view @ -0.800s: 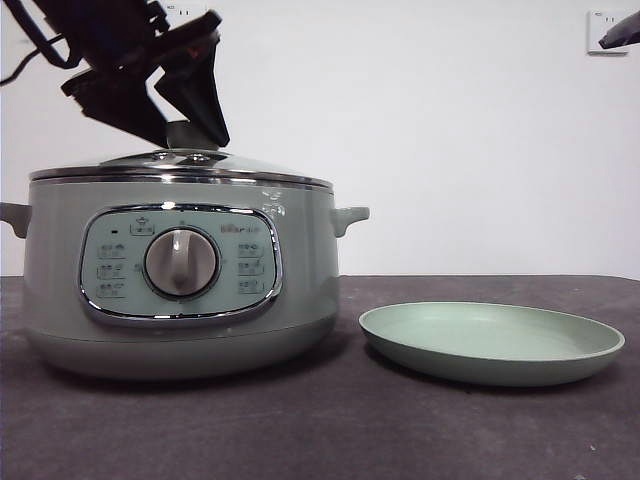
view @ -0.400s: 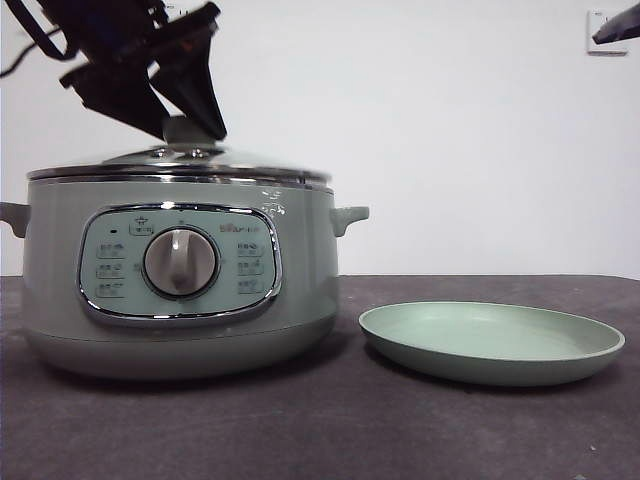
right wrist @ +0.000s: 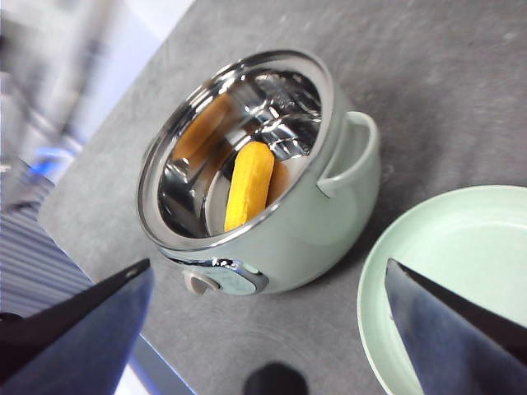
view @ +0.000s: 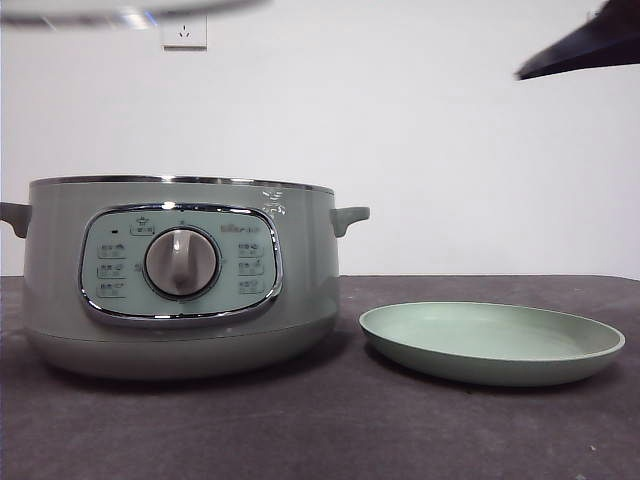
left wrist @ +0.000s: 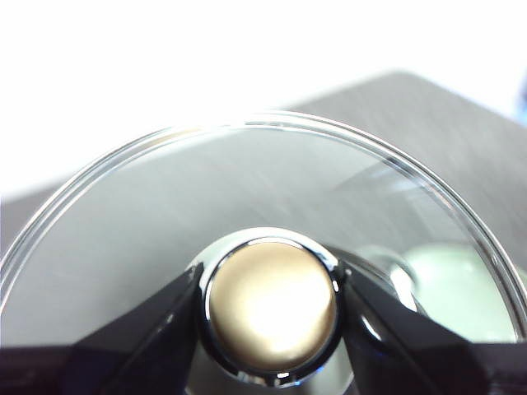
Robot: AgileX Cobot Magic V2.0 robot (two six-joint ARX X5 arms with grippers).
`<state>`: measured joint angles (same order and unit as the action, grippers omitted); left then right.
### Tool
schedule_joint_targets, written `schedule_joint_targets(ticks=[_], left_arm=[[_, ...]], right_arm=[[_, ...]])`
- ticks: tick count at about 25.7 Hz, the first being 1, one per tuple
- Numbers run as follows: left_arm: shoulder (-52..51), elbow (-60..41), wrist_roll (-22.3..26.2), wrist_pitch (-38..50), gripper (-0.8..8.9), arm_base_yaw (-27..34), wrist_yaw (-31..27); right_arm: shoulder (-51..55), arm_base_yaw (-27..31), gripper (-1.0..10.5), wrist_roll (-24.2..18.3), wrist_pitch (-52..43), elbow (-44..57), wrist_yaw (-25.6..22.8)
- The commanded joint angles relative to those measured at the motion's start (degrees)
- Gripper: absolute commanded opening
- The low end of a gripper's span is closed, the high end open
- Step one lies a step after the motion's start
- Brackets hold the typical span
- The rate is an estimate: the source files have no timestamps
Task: Take the corn out from the steamer,put the corn on the plate,close the lid
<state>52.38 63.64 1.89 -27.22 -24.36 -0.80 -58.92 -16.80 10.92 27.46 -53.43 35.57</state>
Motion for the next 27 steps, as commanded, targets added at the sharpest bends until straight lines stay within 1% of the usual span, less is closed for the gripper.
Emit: schedule_joint_targets(ticks=[1,6,10,13,15,18,20,22,27], left_arm=[[-6.8,0.6,-0.1,-1.1,-0.08,0.0,-4.3],[-15.6,0.6,-0.1,-7.8,-0.08,0.0,-11.5],[-21.0,0.6,-0.1,-11.9,-0.08,0.0,-16.0],[-23.8,0.6,-0.2,-13.9,-0.08,0.0,-17.8],[-25.2,0.6,-0.2,-15.0,-0.08,0.0,-18.9],[-25.4,0.6,-0.2,-16.5,-0.08,0.0,-18.8],[-25.4,0.6,-0.3,-16.9,-0.08,0.0,-18.6],[-25.4,0.6,-0.4,-17.3,-0.08,0.0,-18.6],[-25.4,0.6,-0.4,-17.7,-0.09,0.0,-18.6]], right_arm=[[-5.0,-4.7,4.7,0.1,-0.4,-3.8,-2.6],[-16.2,-13.1,4.7,-2.3,1.2,-14.0,-8.7],[-25.5,-19.4,4.7,-4.6,4.0,-23.6,-13.5],[-32.8,-23.2,4.7,-6.8,9.2,-32.4,-18.6],[-40.7,-26.2,4.6,-8.7,15.7,-41.8,-23.3],[-52.0,-29.9,4.3,-11.1,23.1,-53.9,-30.3],[-57.6,-31.6,4.3,-12.6,24.7,-58.2,-33.5],[-61.8,-32.3,4.3,-13.0,24.9,-60.1,-34.9],[-69.1,-32.4,4.2,-13.0,24.0,-60.3,-34.4]])
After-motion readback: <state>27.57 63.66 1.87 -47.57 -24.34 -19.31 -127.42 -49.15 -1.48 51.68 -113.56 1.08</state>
